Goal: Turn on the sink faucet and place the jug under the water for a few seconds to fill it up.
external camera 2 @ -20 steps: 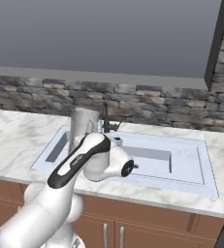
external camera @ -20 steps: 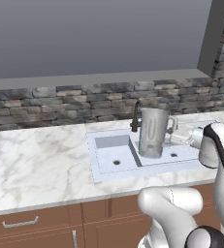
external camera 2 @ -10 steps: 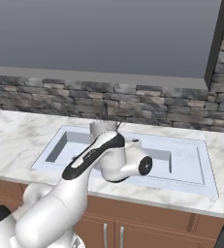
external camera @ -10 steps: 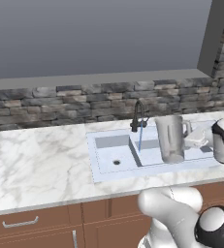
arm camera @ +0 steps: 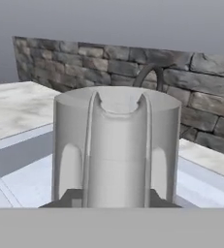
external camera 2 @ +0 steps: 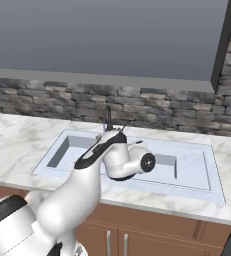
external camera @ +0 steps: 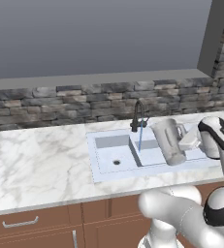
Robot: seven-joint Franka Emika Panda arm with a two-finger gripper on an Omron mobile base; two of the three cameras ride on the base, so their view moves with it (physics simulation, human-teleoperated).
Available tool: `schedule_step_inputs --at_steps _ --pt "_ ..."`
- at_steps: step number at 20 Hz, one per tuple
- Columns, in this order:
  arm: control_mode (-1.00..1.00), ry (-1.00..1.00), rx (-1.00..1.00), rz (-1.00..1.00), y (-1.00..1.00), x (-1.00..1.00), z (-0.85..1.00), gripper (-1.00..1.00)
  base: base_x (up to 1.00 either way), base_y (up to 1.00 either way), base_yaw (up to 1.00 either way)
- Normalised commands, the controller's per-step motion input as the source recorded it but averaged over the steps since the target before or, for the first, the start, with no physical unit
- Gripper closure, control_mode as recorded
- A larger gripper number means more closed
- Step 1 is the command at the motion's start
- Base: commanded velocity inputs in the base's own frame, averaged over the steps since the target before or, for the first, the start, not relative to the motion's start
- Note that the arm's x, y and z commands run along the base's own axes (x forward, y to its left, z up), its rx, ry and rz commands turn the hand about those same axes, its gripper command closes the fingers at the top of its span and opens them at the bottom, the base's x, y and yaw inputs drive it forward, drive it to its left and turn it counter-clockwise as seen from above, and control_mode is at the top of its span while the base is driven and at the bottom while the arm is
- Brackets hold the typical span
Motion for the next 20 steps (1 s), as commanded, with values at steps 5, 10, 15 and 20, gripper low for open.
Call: schedule_step_inputs --at_steps 5,10,15,20 --pt "-1.0 0.0 -0.02 0.04 0.0 0.42 -0.17 1.0 0.0 0.0 0.0" --pt "-1.0 0.0 0.03 0.18 0.0 0.32 -0.19 1.0 0.0 0.0 0.0" --pt "-1.0 -0.01 0.06 0.23 0.0 0.24 -0.19 1.0 0.0 0.0 0.0" --pt "-1.0 0.0 0.03 0.24 0.0 0.22 -0.35 1.0 0.0 0.0 0.0"
